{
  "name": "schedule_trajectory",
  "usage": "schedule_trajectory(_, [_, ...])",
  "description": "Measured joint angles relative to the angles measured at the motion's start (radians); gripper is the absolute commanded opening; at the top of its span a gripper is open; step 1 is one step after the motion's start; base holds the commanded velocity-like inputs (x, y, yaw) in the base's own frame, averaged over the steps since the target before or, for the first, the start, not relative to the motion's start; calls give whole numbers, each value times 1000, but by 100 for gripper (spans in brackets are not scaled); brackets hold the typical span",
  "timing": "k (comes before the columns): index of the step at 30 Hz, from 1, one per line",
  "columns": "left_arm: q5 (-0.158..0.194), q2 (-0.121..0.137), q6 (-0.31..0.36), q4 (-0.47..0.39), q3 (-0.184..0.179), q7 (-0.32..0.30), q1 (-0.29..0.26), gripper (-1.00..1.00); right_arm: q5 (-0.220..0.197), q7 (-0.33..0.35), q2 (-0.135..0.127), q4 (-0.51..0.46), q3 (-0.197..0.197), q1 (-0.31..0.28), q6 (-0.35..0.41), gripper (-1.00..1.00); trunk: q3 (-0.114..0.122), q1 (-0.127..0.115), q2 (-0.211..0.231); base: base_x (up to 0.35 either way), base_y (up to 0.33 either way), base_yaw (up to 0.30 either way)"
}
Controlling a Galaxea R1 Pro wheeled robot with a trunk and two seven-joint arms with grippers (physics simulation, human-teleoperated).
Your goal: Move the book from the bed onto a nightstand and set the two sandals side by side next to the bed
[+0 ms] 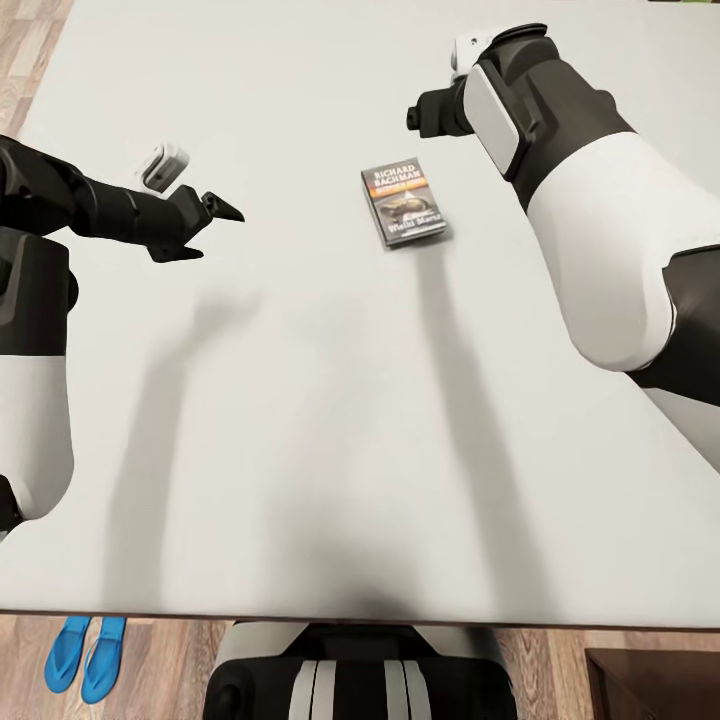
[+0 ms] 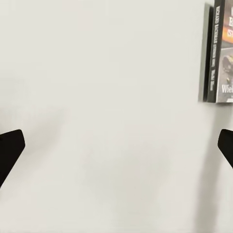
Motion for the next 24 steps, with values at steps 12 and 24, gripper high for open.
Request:
schedule_trajectory(12, [3,1,0,-1,0,-1,0,100,0,1,0,0,-1,1,-3,100,-18,0,0,0,0,0])
schedule_trajectory(24, [32,6,-1,-5,-5,-7,-18,100,1,0,0,0,-1,1,-5,100,-37,0,0,0,0,0])
